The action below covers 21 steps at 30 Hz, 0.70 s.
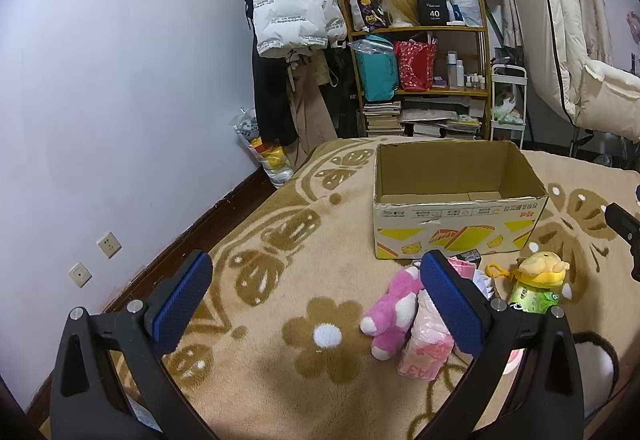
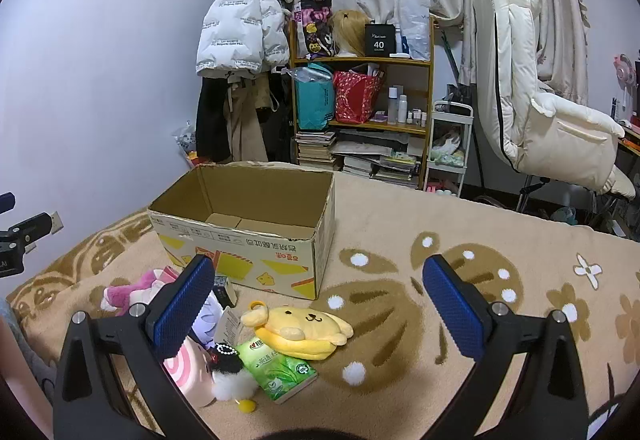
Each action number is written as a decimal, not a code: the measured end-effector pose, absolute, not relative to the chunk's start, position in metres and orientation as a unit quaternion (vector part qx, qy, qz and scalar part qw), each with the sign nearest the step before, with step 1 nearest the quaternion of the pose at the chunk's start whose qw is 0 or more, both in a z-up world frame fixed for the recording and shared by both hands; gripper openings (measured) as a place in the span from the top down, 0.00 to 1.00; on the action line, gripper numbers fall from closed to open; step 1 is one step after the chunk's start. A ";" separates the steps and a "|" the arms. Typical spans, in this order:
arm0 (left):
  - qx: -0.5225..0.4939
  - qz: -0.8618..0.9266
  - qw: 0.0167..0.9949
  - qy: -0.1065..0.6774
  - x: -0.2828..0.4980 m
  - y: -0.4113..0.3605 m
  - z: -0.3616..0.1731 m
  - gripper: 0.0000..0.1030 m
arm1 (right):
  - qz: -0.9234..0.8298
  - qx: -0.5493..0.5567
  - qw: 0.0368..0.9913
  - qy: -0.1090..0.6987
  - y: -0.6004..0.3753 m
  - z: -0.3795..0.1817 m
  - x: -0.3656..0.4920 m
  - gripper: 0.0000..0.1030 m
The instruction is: Organize soft objects
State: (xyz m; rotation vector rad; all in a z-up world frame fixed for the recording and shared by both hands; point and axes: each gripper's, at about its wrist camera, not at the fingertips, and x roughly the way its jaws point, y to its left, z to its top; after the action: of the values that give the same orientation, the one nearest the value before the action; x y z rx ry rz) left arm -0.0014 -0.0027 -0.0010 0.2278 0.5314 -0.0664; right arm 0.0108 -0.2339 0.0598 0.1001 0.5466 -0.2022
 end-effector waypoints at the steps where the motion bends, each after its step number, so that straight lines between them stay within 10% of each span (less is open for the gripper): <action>1: 0.111 -0.033 0.958 0.263 0.000 -0.002 -0.002 0.00 | -0.099 0.050 0.956 0.270 -0.234 0.059 0.012 0.00; 21: 0.114 -0.034 0.957 0.263 0.000 -0.002 -0.002 0.00 | -0.099 0.049 0.956 0.272 -0.230 0.055 0.013 0.00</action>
State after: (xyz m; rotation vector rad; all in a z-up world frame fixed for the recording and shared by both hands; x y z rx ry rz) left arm -0.0002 -0.0024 -0.0021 0.2319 0.5343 -0.0686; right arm 0.0135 -0.2299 0.0554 0.0992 0.5530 -0.2008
